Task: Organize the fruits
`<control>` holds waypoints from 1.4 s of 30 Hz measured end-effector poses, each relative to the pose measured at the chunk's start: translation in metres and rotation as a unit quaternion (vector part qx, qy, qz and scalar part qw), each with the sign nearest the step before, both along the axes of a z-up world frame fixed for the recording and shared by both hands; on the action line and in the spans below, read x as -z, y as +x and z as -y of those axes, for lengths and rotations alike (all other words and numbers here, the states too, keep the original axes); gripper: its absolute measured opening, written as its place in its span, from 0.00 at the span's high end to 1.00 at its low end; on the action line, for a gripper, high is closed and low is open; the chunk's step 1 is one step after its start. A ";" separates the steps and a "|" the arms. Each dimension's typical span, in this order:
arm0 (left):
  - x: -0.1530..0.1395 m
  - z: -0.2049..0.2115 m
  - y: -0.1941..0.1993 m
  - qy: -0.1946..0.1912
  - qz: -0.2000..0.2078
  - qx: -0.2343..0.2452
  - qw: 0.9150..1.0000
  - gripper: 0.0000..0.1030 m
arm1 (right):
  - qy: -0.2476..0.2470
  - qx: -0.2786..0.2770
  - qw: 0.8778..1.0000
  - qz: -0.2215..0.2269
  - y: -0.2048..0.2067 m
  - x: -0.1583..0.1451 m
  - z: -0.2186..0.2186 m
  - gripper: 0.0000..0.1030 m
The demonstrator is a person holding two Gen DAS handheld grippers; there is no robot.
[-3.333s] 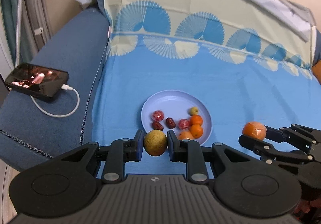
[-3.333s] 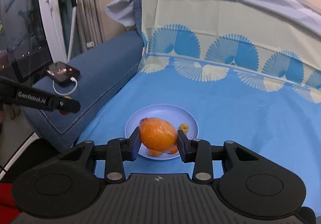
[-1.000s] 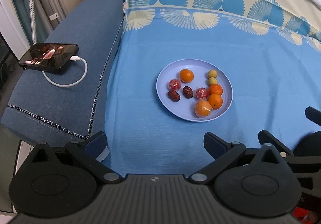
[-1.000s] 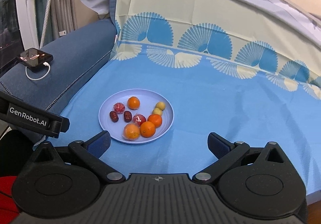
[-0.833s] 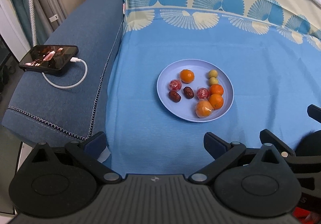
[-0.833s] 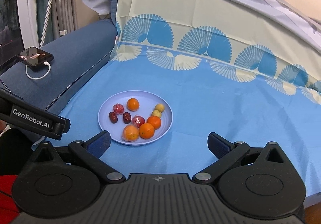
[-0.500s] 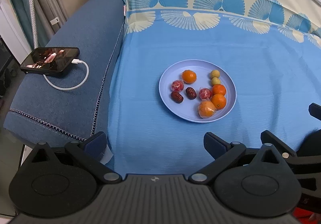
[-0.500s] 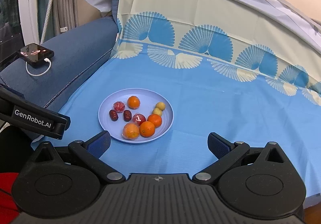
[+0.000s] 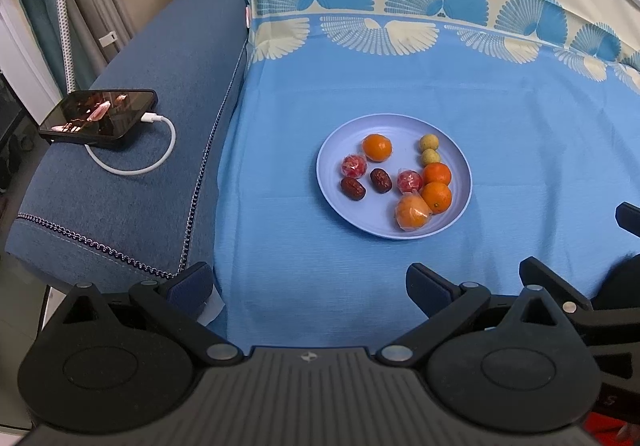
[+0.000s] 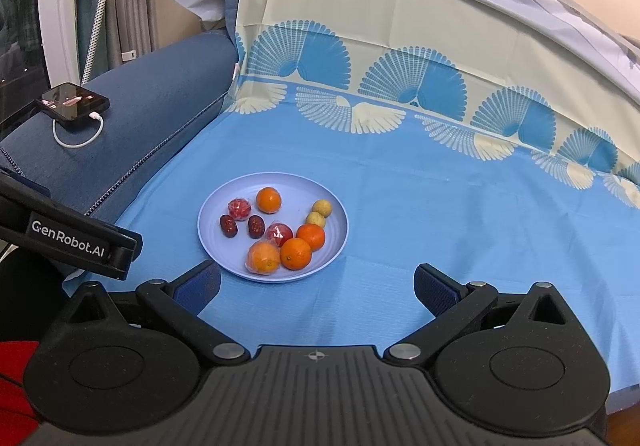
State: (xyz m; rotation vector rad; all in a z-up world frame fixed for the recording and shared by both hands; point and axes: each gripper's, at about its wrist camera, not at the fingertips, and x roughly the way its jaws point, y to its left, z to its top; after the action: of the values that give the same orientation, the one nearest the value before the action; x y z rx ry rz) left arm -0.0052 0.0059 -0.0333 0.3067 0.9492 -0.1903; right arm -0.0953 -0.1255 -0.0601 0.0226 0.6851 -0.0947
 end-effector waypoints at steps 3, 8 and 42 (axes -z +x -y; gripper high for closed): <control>0.000 0.000 0.000 0.000 0.000 0.001 1.000 0.00 | 0.001 0.000 1.000 0.000 0.000 0.001 -0.001 0.01; 0.000 0.001 -0.001 0.001 0.001 0.003 1.000 0.00 | 0.000 0.000 1.000 0.000 -0.001 0.001 -0.001 0.01; 0.002 0.000 0.001 0.008 -0.003 0.006 1.000 0.00 | 0.000 -0.001 1.000 0.000 0.000 0.000 -0.002 0.01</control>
State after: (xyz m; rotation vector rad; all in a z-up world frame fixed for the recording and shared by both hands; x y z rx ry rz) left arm -0.0046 0.0055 -0.0354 0.3272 0.9548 -0.1935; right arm -0.0954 -0.1234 -0.0604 0.0212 0.6857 -0.0926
